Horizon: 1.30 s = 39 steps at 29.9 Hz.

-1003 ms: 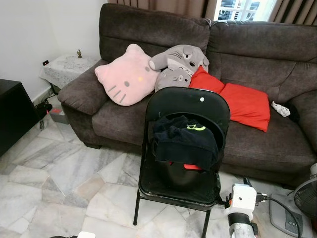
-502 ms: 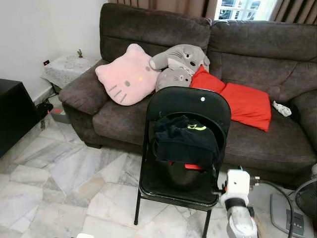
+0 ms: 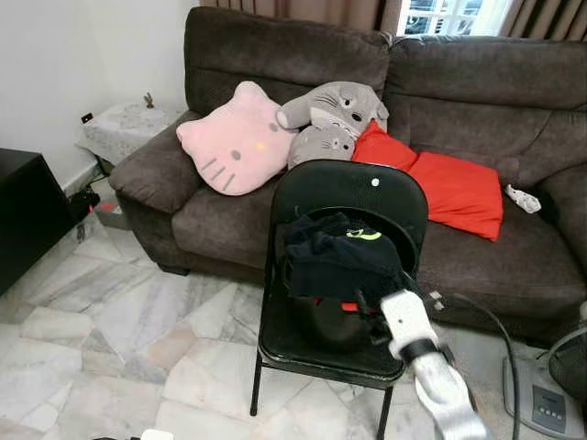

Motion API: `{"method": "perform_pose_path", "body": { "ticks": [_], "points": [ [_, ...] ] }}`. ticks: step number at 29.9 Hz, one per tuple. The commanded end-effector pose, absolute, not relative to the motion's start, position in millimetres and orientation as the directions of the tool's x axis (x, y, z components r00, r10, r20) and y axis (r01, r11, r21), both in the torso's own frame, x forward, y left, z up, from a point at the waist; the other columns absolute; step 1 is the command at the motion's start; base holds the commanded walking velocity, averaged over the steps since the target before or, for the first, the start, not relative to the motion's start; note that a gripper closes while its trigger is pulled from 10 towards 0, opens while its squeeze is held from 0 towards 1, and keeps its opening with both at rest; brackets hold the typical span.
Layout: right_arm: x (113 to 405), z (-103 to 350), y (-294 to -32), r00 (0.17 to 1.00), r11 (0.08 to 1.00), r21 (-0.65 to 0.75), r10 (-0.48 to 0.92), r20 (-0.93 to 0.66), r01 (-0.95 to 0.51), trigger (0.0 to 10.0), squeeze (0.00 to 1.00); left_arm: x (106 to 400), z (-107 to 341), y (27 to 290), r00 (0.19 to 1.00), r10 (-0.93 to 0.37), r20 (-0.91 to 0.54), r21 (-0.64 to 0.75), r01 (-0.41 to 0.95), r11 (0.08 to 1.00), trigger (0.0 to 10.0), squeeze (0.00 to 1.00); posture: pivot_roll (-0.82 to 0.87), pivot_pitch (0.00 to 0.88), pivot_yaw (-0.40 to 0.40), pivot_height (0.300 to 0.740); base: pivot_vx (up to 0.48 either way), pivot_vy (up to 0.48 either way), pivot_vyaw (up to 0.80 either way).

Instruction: Hang hanger

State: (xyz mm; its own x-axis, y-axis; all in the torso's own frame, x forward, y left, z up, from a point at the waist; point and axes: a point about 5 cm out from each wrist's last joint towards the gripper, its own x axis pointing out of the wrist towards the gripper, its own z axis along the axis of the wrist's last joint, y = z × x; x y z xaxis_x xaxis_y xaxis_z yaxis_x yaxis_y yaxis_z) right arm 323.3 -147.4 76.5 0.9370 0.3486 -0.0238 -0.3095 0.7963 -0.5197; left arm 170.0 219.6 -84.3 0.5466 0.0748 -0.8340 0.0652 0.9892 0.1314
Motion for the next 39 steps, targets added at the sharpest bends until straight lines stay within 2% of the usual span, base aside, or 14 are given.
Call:
{"method": "perform_pose_path", "body": {
  "ticks": [1,6,9,19,24,39],
  "points": [
    [325.5,68.6,-142.2,0.912,0.706,-0.593,0.388,-0.131,-0.386,10.0,0.0,167.7,-85.2,221.8,0.532,0.084,-0.842,0.141,0.067,0.988,10.0,0.0,-0.16,0.02,0.02,0.74,0.0,0.0,0.0],
    [332.4,66.7,-141.6,0.907,0.678,-0.61,0.371,-0.198,-0.41,10.0,0.0,168.2,-85.1,221.4,0.534,0.084,-0.841,0.138,0.062,0.988,10.0,0.0,-0.16,0.032,0.014,0.74,0.0,0.0,0.0],
    [333.9,63.2,-139.0,0.89,0.615,-0.649,0.377,-0.256,-0.447,10.0,0.0,166.4,-85.5,222.8,0.533,0.086,-0.842,0.135,0.053,0.989,10.0,0.0,-0.15,0.04,0.01,0.74,0.0,0.0,0.0],
    [335.6,61.3,-139.2,0.899,0.529,-0.733,0.34,-0.278,-0.427,10.0,0.0,152.4,-87.9,235.3,0.516,0.101,-0.851,0.139,0.036,0.99,10.0,0.0,-0.16,0.054,0.008,0.74,0.0,0.0,0.0],
    [337.2,60.9,-147.2,0.929,0.476,-0.803,0.269,-0.255,-0.359,10.0,0.0,147.5,-89.8,234.5,0.511,0.097,-0.854,0.134,0.035,0.99,10.0,0.0,-0.16,0.057,0.006,0.74,0.0,0.0,0.0],
    [342.0,75.1,-145.9,0.96,0.51,-0.827,0.255,-0.118,-0.237,10.0,0.0,144.6,-93.8,221.2,0.509,0.084,-0.857,0.121,0.04,0.992,10.0,0.0,-0.16,0.057,0.005,0.74,0.0,0.0,0.0]
  ]
}}
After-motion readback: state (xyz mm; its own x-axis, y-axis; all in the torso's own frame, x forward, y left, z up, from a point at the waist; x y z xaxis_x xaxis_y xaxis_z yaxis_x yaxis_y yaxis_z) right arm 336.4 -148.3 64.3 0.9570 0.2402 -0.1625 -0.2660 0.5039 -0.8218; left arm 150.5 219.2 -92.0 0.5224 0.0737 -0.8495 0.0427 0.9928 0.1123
